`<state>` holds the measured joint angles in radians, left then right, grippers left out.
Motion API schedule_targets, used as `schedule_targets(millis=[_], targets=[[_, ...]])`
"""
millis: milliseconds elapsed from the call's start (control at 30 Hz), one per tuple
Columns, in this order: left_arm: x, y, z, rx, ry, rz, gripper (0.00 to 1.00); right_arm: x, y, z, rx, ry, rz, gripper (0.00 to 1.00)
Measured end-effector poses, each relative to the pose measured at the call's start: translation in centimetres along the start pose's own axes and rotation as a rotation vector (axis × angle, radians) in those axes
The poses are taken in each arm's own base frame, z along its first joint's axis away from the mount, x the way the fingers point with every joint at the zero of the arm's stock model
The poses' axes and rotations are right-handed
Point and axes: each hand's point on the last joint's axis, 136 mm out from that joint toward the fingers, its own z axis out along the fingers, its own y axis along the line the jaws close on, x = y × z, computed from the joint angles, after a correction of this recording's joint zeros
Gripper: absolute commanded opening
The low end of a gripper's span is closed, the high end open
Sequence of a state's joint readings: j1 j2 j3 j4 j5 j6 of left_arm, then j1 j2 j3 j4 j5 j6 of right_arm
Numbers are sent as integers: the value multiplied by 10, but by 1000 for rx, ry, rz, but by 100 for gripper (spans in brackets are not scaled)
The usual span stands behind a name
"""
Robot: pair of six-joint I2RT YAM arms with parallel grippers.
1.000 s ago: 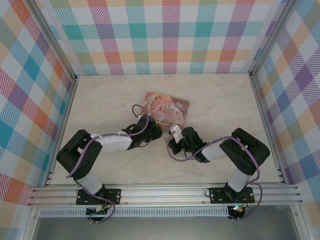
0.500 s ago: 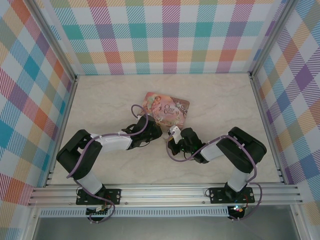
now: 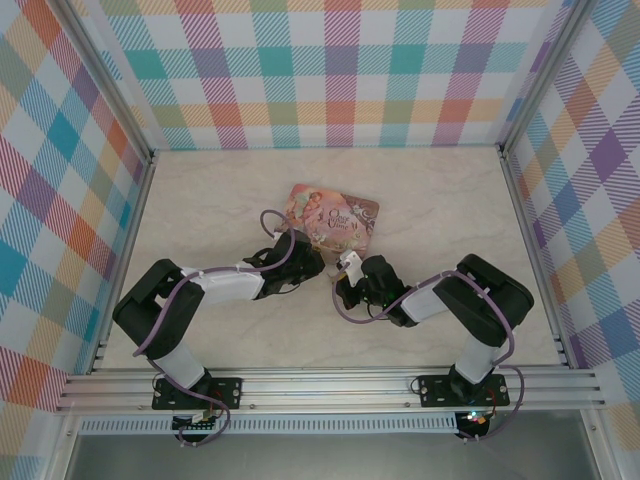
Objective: Unlock the padlock with the key
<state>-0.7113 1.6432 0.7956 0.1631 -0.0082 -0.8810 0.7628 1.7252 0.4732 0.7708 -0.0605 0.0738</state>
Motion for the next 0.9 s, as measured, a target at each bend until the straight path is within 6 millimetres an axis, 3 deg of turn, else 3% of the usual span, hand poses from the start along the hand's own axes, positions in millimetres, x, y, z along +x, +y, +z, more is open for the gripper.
schedule_targets(millis=[267,533,900], targets=[[0,-1,0,4,-2,-43,19,-4,1,-2,4,-13,-2,3],[-1,-1,0,1,0,-53,19,-20,1,-17,24,-62,7,3],[3,-13,-5,-48,28,42,18,5,-7,-21,66,7,42,3]])
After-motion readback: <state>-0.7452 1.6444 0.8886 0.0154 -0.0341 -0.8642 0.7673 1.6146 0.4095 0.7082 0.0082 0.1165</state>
